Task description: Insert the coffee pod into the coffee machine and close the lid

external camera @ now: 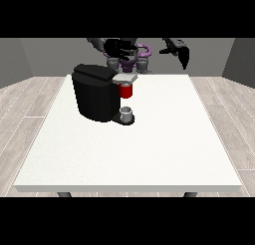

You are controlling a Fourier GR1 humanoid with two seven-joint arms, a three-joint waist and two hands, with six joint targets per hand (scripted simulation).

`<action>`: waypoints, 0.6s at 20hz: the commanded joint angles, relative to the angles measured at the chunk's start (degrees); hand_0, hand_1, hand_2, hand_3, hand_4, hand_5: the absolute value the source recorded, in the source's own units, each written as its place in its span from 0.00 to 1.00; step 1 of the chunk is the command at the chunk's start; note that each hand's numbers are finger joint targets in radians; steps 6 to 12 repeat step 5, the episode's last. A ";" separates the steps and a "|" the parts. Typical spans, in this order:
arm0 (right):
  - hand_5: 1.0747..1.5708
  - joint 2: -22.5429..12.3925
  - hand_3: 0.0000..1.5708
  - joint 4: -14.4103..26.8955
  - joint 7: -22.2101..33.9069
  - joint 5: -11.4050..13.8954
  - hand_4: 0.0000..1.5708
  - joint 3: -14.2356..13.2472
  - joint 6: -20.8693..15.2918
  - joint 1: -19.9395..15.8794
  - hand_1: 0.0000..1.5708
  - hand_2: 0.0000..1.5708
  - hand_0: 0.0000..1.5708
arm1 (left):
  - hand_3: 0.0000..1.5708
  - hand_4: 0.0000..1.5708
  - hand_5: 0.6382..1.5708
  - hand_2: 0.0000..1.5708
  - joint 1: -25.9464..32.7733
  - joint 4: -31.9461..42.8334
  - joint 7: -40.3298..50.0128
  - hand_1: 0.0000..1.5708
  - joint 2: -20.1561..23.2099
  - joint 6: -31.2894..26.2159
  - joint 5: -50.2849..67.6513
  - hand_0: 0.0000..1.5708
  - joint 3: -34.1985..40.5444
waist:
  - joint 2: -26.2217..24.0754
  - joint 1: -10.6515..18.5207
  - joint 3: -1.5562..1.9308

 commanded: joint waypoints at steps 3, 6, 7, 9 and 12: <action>1.00 2.15 0.00 -6.33 -0.30 -9.44 0.18 9.36 -5.51 13.54 0.00 0.00 0.00 | 0.00 0.12 1.00 0.00 5.62 3.42 -5.15 0.00 -1.72 0.41 -1.64 0.00 -1.11 | -7.31 -2.97 -0.02; 1.00 2.18 0.00 -7.26 -2.76 -8.09 0.10 8.88 -3.75 18.31 0.00 0.00 0.00 | 0.00 0.12 1.00 0.00 5.43 2.97 -3.63 0.00 -2.37 3.00 -1.53 0.00 -0.12 | -7.70 -6.47 0.00; 1.00 2.18 0.00 -7.26 -2.76 -8.09 0.10 8.88 -3.75 18.31 0.00 0.00 0.00 | 0.00 0.12 1.00 0.00 5.43 2.97 -3.63 0.00 -2.37 3.00 -1.53 0.00 -0.12 | -7.70 -6.47 0.00; 1.00 2.18 0.00 -7.26 -2.76 -8.09 0.10 8.88 -3.75 18.31 0.00 0.00 0.00 | 0.00 0.12 1.00 0.00 5.43 2.97 -3.63 0.00 -2.37 3.00 -1.53 0.00 -0.12 | -7.70 -6.47 0.00; 1.00 2.18 0.00 -7.26 -2.76 -8.09 0.10 8.88 -3.75 18.31 0.00 0.00 0.00 | 0.00 0.12 1.00 0.00 5.43 2.97 -3.63 0.00 -2.37 3.00 -1.53 0.00 -0.12 | -7.70 -6.47 0.00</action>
